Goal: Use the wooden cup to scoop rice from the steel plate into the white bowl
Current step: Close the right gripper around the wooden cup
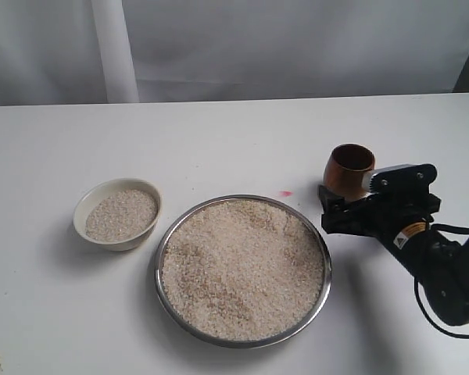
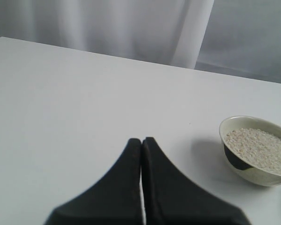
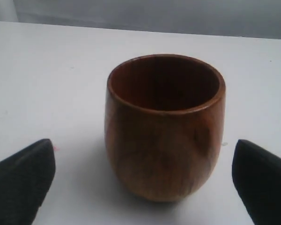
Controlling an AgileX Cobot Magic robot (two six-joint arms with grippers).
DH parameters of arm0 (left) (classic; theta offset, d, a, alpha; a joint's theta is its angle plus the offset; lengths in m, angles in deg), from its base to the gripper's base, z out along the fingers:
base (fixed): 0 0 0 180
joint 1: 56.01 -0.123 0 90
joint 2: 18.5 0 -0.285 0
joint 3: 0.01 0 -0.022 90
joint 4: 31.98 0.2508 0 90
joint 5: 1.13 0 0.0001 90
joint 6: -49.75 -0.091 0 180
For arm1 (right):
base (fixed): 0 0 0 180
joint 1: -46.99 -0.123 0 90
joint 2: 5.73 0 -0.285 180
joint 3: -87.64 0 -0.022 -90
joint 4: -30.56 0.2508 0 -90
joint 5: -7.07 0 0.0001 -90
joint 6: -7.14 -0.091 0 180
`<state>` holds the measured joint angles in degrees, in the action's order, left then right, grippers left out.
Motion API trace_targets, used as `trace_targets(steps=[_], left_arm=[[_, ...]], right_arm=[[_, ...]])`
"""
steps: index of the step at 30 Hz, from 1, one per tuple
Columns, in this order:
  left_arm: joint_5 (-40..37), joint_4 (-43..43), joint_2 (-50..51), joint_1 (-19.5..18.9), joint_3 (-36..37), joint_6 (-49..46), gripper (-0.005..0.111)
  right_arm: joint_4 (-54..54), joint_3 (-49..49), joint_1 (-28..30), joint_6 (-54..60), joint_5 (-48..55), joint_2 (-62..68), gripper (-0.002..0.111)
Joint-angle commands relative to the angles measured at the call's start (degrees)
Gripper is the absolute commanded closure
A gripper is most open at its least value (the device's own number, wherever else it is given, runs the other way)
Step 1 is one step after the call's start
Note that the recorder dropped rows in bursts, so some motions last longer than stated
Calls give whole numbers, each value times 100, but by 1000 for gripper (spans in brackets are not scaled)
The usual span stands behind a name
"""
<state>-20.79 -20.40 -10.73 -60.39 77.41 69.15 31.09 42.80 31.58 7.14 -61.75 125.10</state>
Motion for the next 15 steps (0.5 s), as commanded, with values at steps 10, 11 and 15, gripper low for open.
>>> trace_targets(steps=[10,11,15], left_arm=[[33,-33,2,37,-20,5,107],[33,-33,2,37,-20,5,107],[33,-33,2,37,-20,5,107]], right_arm=[[185,631,7,0,-114,527,14],[185,680,7,0,-114,550,14],[241,844,7,0,-114,664,14]])
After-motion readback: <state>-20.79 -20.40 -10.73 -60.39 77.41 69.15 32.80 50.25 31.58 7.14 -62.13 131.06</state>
